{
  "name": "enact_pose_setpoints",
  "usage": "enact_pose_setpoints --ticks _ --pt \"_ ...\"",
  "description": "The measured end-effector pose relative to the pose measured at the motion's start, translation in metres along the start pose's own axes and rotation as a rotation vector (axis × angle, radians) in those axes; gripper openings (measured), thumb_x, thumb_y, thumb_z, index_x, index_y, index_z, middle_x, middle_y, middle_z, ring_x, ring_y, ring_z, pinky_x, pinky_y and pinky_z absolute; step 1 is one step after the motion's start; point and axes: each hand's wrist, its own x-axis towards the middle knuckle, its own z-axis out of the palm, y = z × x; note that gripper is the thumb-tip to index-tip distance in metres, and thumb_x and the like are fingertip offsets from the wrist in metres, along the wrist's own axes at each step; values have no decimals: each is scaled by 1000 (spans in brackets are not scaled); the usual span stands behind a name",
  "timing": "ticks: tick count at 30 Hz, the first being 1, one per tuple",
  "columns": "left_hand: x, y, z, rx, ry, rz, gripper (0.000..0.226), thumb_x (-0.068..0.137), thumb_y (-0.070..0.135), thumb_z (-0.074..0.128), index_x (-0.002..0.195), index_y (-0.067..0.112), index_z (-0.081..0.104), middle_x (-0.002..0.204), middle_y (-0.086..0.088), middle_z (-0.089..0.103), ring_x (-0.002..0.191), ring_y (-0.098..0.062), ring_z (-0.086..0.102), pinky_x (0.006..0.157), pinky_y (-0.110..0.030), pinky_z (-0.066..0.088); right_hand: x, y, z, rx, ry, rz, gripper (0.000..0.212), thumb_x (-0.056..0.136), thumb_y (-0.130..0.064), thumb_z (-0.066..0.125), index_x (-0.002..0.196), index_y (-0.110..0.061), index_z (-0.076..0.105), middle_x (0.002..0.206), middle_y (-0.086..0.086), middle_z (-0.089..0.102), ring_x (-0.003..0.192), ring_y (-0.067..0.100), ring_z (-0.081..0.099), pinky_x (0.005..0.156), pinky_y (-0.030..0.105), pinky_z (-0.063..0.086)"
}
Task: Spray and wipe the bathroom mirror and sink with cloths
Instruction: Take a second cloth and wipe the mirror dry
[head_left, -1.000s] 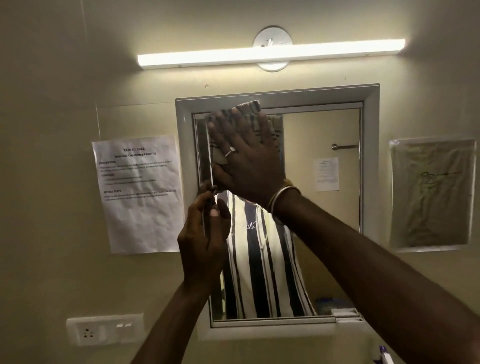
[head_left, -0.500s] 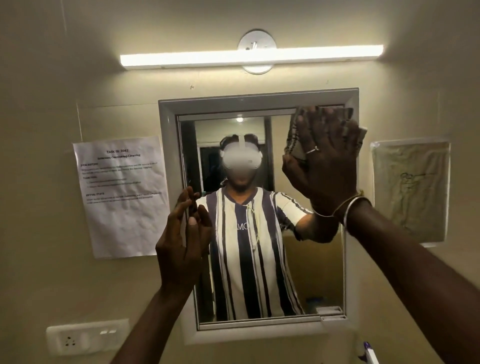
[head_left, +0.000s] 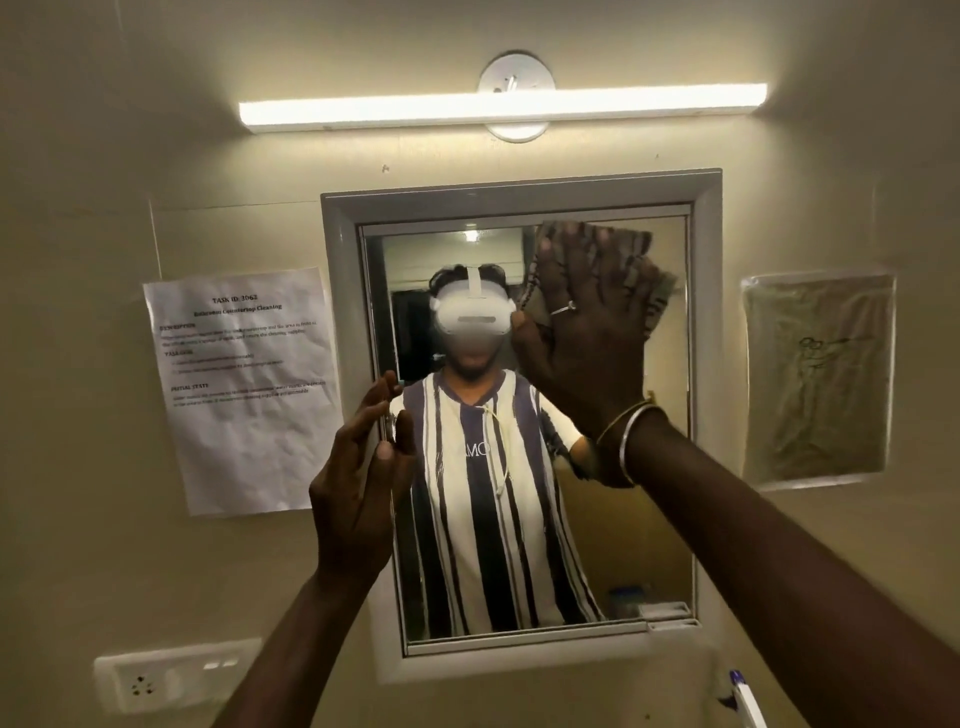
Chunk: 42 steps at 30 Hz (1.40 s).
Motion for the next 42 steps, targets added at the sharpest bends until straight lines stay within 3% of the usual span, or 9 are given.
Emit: enact_pose_setpoints --ticks 3,7,9,14,17,25,32,36,42 --pt "0 -3 -1 -20 -12 -9 40 101 -3 43 139 8 49 153 -15 51 145 -31 46 113 -61 43 3 -21 4 -1 -20 -74 73 103 -60 31 164 -20 20 172 12 11 158 40 5 122 67 8" --pt "2 6 1 -116 -3 -13 42 98 -15 37 138 -4 45 150 -23 50 145 -21 46 113 -30 45 3 -56 7 50 -1 -186 72 103 -57 40 162 -18 28 170 12 19 158 39 11 124 65 3" --pt "2 6 0 -141 11 -24 42 98 -16 37 137 -5 44 148 -23 51 142 -15 49 109 -21 45 3 -75 10 73 -9 -227 71 103 -55 40 161 -18 29 170 12 20 158 39 12 124 65 3" --pt "0 -2 -1 -210 31 -43 45 100 10 39 141 -9 42 155 -24 43 150 -33 37 120 -38 37 1 -114 14 73 -75 -344 71 103 -55 37 163 -18 25 171 11 15 159 37 6 123 65 1" --pt "-1 -2 0 -207 67 -35 45 100 17 39 142 -1 43 153 -23 46 147 -38 39 121 -47 35 -1 -121 14 55 -98 -382 71 103 -56 35 163 -19 23 172 10 12 159 36 4 124 63 -2" --pt "0 -5 3 -165 26 -32 50 104 22 41 140 -12 42 157 -21 42 150 -31 37 120 -39 36 -4 -82 12 45 -94 -520 70 103 -59 36 162 -23 28 171 6 19 159 34 9 124 65 1" --pt "2 -5 3 -175 10 -56 49 101 17 42 139 -15 41 156 -21 43 145 -19 45 114 -27 41 -34 10 0 -2 -63 -269 72 101 -59 43 162 -24 25 171 7 16 159 35 8 120 71 12" --pt "0 -1 6 -156 0 -29 51 103 19 44 137 -19 40 154 -21 40 134 -1 53 105 -16 45 -52 62 -10 -101 -78 -88 75 102 -60 40 164 -24 18 172 11 11 158 38 8 123 68 4" --pt "0 -14 0 -184 12 -56 48 101 14 40 139 -16 41 156 -24 42 150 -33 38 121 -43 35 -63 47 -9 -42 -65 104 74 103 -58 34 165 -23 12 172 15 6 158 40 2 122 65 -3"
